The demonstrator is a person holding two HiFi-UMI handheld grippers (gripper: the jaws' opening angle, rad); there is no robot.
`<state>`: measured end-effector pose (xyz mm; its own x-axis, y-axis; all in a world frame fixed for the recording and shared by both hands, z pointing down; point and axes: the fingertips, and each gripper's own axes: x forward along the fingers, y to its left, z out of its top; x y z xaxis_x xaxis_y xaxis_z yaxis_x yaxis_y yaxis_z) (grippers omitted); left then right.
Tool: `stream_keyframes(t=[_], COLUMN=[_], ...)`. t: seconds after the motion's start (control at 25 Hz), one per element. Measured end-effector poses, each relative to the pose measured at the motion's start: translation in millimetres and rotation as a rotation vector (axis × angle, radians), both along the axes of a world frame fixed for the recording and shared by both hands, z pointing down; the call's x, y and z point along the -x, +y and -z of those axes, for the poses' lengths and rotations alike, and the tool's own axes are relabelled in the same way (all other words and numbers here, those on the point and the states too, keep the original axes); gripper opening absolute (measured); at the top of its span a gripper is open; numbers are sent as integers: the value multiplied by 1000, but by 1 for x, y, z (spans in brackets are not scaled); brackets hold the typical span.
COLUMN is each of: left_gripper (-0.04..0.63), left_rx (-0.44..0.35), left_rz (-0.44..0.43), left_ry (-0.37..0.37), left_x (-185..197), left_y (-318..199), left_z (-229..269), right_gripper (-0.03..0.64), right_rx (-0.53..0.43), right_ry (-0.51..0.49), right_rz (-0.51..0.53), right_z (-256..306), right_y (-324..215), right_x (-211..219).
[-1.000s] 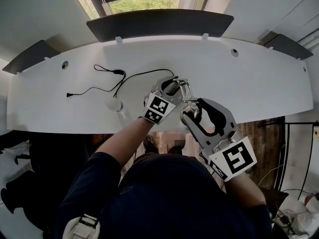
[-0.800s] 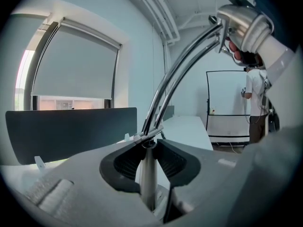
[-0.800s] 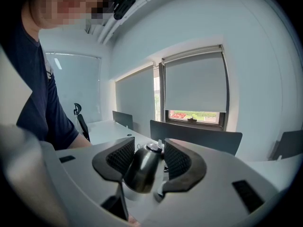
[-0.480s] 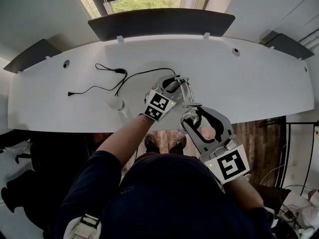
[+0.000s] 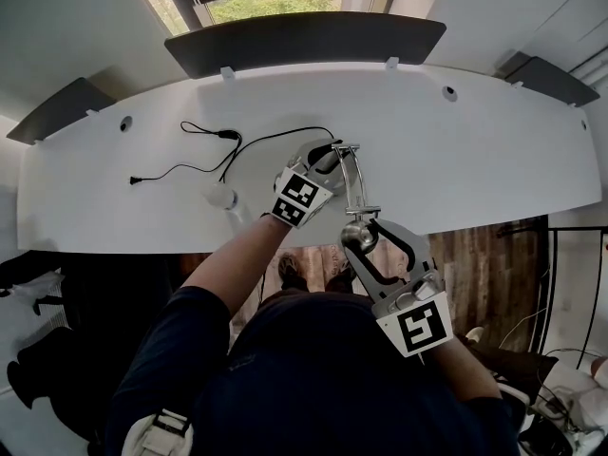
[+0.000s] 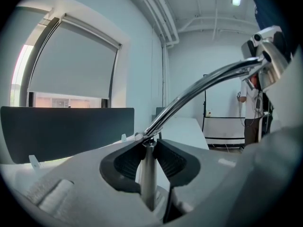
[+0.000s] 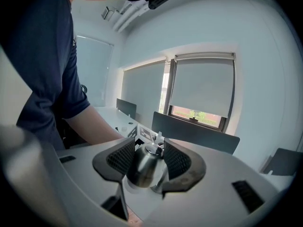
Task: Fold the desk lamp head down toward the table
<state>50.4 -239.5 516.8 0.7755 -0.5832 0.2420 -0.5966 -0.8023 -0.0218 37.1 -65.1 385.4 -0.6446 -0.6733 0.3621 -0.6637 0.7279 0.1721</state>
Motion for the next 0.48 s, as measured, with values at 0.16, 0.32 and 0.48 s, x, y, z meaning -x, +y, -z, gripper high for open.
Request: stream_keyframes(t=[0.16, 0.32, 0.48], left_gripper=[106, 106, 104], left_rx=[-4, -5, -4], left_rz=[-33, -68, -79], left_ry=[1, -7, -14], left_x=[-2, -2, -3], left_y=[-1, 0, -2], left_z=[-1, -3, -3], right_gripper=[195, 196, 196], right_rx=[2, 13, 29], right_ry=[35, 82, 150], right_rz=[16, 27, 32], right_z=[-15, -35, -60], right_y=[6, 12, 14], right_x=[-2, 0, -1])
